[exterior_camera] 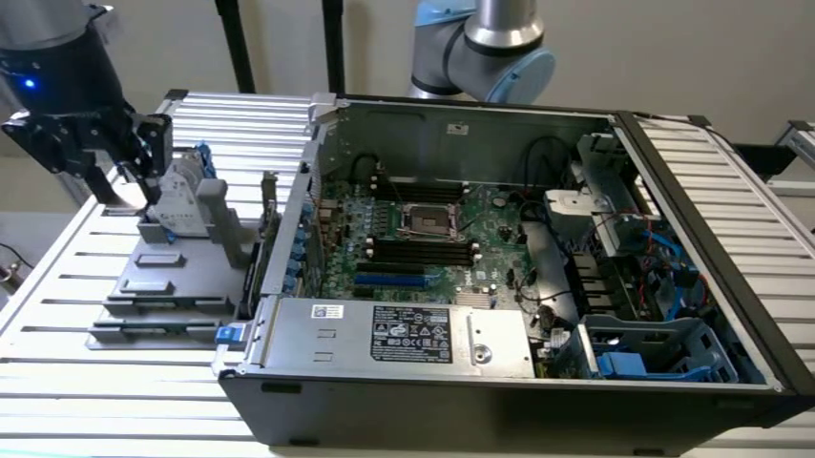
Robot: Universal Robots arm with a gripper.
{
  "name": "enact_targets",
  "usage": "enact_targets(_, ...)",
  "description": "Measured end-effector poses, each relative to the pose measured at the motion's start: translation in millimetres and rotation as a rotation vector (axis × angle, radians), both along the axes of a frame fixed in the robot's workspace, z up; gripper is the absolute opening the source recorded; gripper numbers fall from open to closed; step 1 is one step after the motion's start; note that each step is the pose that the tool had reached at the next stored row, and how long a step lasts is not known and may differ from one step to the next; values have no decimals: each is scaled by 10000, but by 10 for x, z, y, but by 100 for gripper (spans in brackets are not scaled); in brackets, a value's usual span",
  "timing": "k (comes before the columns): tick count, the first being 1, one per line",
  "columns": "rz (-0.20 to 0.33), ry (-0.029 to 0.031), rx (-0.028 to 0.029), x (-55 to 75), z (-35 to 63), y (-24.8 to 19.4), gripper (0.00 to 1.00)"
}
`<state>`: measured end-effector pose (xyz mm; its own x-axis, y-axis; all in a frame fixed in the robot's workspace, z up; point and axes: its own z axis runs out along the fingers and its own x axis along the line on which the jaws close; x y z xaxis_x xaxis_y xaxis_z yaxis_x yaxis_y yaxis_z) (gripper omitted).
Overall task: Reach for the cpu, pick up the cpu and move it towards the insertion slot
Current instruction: 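Pick up the cpu and move it towards the insertion slot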
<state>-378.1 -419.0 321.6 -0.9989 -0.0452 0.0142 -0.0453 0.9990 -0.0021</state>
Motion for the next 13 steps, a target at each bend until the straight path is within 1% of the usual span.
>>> enact_targets(3, 1, 0, 1, 124, 133, 0, 54)
enact_targets(7, 0, 1, 16, 303, 250, 0, 54)
enact_targets(9, 1, 2, 43, 392, 292, 0, 54)
enact_targets(13, 0, 2, 119, 576, 373, 0, 54)
